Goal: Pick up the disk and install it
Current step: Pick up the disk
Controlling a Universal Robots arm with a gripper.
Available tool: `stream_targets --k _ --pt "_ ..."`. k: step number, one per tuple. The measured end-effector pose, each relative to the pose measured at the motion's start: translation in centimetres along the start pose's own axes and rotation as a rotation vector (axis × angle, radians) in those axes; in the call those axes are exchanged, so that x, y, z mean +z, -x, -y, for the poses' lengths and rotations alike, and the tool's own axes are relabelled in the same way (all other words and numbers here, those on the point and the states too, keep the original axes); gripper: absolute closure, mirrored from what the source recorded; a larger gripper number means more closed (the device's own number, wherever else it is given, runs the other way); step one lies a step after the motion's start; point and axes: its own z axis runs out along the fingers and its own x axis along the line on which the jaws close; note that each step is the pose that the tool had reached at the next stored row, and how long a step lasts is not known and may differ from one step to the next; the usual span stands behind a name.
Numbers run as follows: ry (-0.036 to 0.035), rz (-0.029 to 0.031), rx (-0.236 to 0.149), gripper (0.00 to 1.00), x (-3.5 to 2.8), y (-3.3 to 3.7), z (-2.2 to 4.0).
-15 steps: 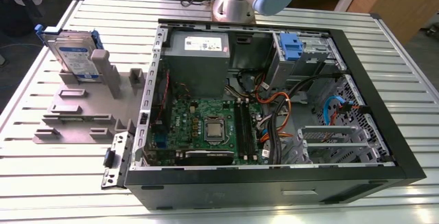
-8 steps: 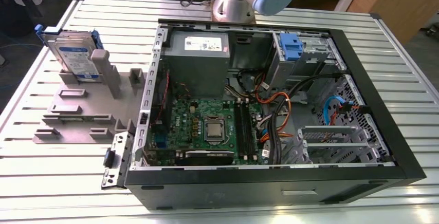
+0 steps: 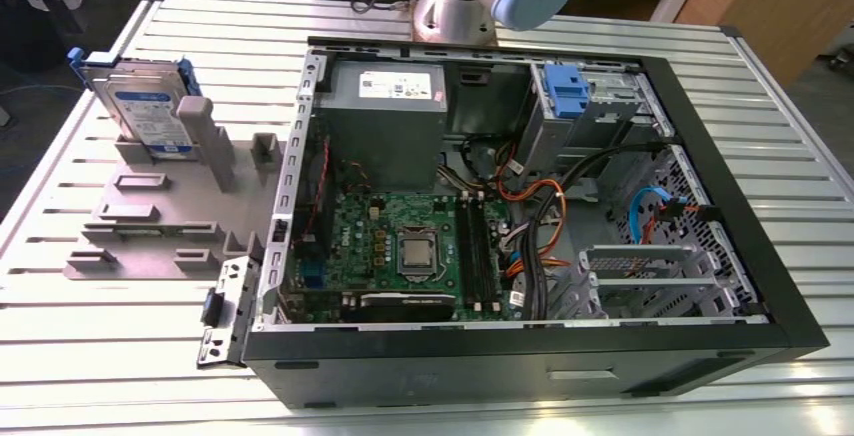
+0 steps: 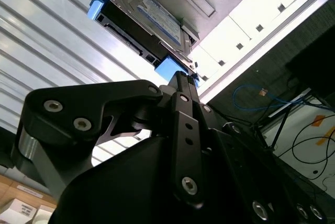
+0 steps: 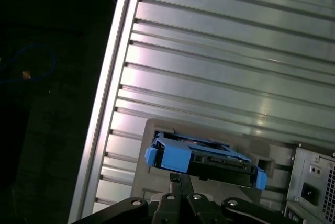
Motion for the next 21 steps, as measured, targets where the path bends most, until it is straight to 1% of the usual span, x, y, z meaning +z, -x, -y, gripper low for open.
stream_targets --k 21 --pt "0.0007 -0.002 -0.046 0.89 0.0 0.0 0.0"
